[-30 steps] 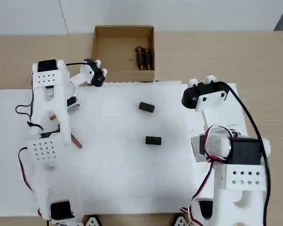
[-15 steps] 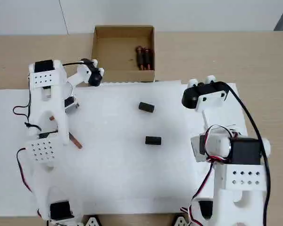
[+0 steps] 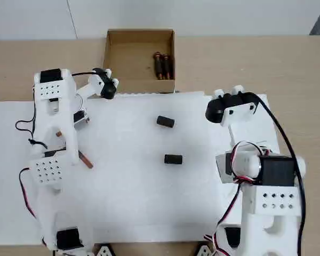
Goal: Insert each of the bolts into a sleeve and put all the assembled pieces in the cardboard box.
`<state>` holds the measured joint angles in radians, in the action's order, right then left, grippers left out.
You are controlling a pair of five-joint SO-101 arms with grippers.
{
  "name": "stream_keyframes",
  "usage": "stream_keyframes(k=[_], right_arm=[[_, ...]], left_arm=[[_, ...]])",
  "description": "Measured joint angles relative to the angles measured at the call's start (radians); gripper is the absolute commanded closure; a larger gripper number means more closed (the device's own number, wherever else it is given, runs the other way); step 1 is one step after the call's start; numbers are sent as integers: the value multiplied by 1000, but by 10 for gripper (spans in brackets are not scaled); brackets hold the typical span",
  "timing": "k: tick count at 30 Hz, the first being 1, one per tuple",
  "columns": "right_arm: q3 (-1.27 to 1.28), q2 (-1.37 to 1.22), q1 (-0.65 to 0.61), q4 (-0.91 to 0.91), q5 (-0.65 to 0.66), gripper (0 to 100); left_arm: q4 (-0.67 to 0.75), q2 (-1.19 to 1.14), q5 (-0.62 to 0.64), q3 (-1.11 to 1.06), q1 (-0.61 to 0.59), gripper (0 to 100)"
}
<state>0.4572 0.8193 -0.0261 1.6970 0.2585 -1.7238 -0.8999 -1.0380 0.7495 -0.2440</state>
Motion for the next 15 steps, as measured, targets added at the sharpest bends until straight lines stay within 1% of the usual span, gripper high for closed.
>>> stream_keyframes(k=[5,8,11,15], right_arm=[[-2,0,0,0,0,995],[-2,0,0,0,0,995],[-2,21,0,0,0,992],[-2,100,2,0,0,993]], left_arm=[[0,81,63,-28,-6,995],[0,152,140,-29,-12,995],[0,242,209,-29,14,995],[-6,354,331,-29,57,995]])
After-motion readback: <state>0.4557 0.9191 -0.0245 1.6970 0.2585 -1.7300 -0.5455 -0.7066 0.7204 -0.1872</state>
